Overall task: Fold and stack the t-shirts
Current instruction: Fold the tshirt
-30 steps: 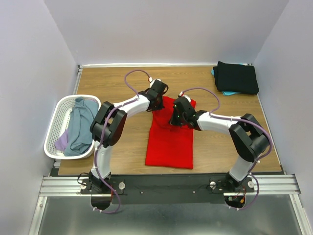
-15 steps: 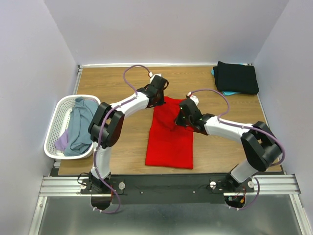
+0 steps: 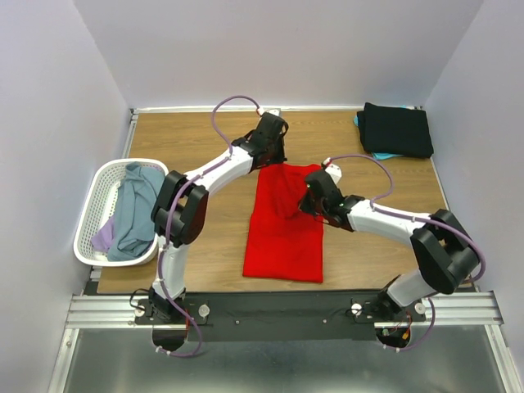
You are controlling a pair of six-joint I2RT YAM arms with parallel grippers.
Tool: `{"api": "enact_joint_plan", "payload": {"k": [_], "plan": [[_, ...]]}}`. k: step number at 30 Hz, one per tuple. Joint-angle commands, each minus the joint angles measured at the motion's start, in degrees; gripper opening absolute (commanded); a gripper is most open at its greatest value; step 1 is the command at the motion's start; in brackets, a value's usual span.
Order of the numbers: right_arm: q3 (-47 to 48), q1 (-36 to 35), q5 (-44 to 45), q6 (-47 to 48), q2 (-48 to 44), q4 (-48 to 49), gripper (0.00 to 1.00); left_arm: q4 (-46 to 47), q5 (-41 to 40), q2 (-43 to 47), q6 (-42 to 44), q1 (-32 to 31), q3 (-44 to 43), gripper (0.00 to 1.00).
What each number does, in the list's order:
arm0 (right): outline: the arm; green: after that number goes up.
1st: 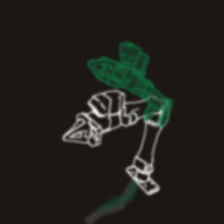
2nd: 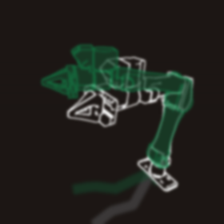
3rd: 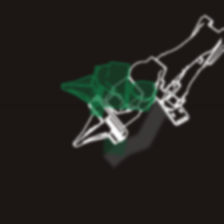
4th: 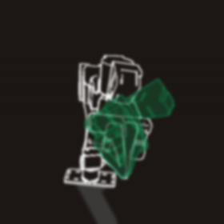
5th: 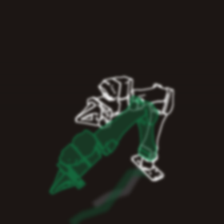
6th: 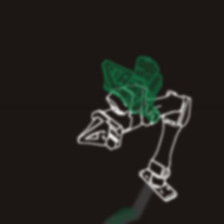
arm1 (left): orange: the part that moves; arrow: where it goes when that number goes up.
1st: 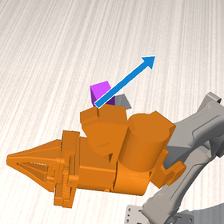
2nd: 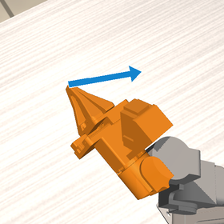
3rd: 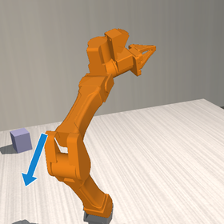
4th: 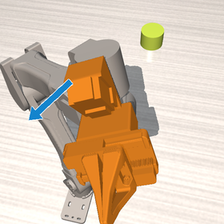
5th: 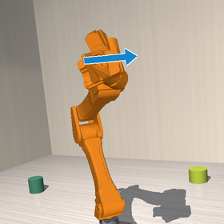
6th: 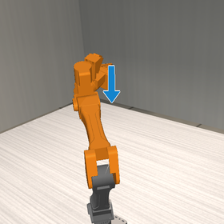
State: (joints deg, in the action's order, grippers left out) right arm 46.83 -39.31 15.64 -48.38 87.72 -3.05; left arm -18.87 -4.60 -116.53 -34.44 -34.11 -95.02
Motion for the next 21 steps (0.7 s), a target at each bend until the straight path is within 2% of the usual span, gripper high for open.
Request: {"api": "enact_joint_plan", "payload": {"k": [1,17,19,21], "plan": [[-2.18,-0.33,4.31,-2.51,-2.03,-3.1,0.01,2.79,1.87,-2.56,1.83,0.09,-2.27,0.0],[-7.63,-0.33,7.39,-7.95,-6.95,-4.25,0.01,8.15,7.06,-6.95,2.27,-1.75,-4.99,0.0],[-7.89,-0.33,7.56,-8.13,-7.39,-4.25,0.04,8.94,7.67,-7.31,2.53,-2.1,-5.43,0.0],[-8.33,-0.33,8.0,-8.31,-8.0,-4.42,0.13,9.47,8.73,-8.01,3.32,-2.37,-5.7,0.0]]}}
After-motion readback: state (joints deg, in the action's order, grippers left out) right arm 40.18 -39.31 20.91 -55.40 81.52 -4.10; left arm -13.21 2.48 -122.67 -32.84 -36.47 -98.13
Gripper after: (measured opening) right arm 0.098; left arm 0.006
